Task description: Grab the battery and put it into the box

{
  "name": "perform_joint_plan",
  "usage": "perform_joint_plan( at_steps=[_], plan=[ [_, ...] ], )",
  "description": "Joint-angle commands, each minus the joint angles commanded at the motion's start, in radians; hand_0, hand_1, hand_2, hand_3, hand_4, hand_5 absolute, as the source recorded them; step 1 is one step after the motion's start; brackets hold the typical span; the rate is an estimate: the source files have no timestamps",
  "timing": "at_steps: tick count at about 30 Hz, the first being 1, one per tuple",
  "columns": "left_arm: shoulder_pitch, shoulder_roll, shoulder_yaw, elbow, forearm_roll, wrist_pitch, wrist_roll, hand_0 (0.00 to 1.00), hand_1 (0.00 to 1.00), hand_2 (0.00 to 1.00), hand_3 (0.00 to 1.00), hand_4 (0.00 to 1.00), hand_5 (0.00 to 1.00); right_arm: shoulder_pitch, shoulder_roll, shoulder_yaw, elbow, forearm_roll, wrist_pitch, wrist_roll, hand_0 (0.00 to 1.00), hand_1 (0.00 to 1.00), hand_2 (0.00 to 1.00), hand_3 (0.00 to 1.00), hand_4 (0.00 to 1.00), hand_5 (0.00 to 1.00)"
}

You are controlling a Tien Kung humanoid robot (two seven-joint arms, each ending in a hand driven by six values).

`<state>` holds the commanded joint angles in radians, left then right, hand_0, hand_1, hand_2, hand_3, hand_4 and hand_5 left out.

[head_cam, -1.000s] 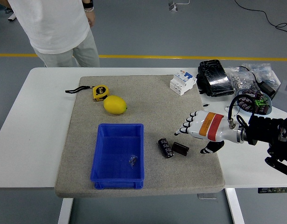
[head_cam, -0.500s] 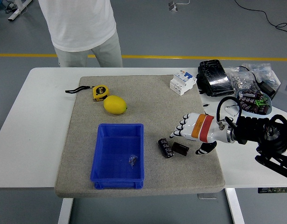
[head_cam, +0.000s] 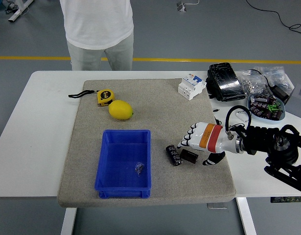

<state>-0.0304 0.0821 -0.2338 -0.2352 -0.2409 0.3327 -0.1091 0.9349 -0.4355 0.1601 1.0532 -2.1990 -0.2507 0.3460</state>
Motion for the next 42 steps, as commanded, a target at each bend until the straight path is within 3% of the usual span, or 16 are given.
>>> perform_joint_plan(
  at_steps=[38,39,42],
  plan=[
    [-0.010,0.009,-0.015,-0.003,0.049,0.006,0.015,0.783,0.769,0.809,0.746,0.805,0.677,-0.013,0.051,-0.025,-0.103,0.019,-0.060,0.009,0.628,0.626,0.699,0.742,0.898,0.178],
    [-0.010,0.009,-0.015,-0.003,0.050,0.006,0.014,0.781,0.765,0.808,0.744,0.804,0.677,-0.013,0.051,-0.025,-0.103,0.020,-0.062,0.009,0.620,0.609,0.666,0.619,0.828,0.159],
    [-0.009,0.010,-0.016,-0.002,0.053,0.006,0.015,0.781,0.765,0.808,0.744,0.804,0.677,-0.014,0.050,-0.028,-0.100,0.023,-0.068,0.012,0.620,0.609,0.666,0.619,0.828,0.159]
  ],
)
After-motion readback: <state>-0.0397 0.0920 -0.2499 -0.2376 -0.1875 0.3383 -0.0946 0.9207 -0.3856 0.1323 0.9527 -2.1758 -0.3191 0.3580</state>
